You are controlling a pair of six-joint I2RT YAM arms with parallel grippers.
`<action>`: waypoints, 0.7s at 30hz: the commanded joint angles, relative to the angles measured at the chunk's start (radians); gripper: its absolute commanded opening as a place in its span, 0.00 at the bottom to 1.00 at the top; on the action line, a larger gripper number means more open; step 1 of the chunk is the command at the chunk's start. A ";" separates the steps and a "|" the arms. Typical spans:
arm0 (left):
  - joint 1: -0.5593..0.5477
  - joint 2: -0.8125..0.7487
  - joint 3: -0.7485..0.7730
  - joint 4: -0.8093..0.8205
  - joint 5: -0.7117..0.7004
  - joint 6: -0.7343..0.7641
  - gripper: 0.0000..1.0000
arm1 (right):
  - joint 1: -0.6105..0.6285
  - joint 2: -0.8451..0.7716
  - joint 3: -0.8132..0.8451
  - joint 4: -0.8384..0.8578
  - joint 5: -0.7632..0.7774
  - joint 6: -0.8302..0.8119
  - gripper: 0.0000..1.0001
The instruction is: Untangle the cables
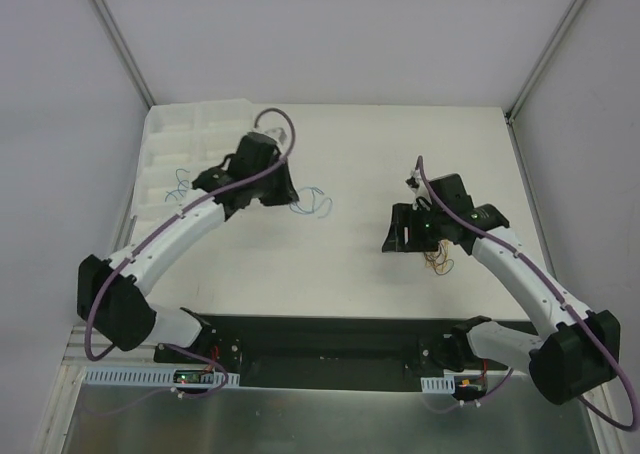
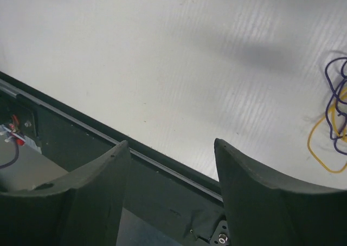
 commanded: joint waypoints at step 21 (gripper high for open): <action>0.874 0.157 0.313 -0.301 -0.274 -0.084 0.00 | -0.070 0.064 0.085 -0.187 0.078 -0.120 0.64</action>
